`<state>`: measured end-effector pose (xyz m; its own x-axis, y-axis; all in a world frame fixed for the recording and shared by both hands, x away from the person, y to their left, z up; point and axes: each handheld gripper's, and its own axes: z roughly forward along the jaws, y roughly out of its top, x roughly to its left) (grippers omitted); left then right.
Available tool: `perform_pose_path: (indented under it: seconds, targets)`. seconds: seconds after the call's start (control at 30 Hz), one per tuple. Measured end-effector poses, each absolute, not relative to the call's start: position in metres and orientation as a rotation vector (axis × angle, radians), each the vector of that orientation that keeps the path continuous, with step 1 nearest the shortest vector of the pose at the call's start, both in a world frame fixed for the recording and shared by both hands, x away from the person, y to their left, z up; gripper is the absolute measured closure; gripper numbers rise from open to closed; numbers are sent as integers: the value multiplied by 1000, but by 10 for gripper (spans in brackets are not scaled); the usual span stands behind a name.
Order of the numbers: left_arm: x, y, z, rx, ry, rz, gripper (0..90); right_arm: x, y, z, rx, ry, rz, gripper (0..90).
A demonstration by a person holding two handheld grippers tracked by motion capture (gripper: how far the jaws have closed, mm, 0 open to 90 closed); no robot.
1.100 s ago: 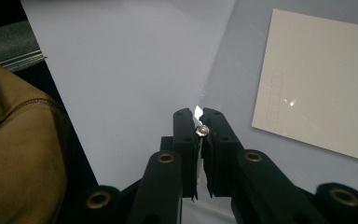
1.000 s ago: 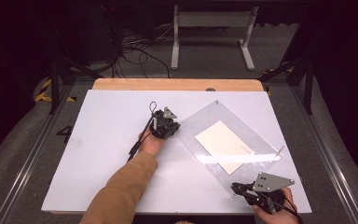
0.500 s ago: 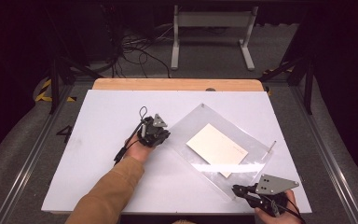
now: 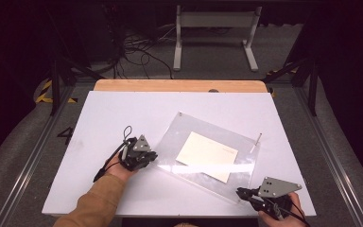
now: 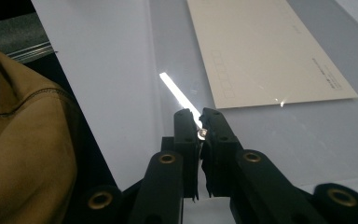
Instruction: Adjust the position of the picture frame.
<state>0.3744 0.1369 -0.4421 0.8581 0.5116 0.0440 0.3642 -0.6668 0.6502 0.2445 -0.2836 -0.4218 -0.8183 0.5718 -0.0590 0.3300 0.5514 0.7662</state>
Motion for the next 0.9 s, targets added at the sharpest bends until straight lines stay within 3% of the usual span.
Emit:
perform_pose_path:
  seconds: [0.33,0.9]
  targets:
    - [337,149,-446,2408,573,262,839,245,-284,-424,751,2499,1101,845]
    - [333,143,-446,2407,528,206,837,264,-292,-402,806,2425,1088,848]
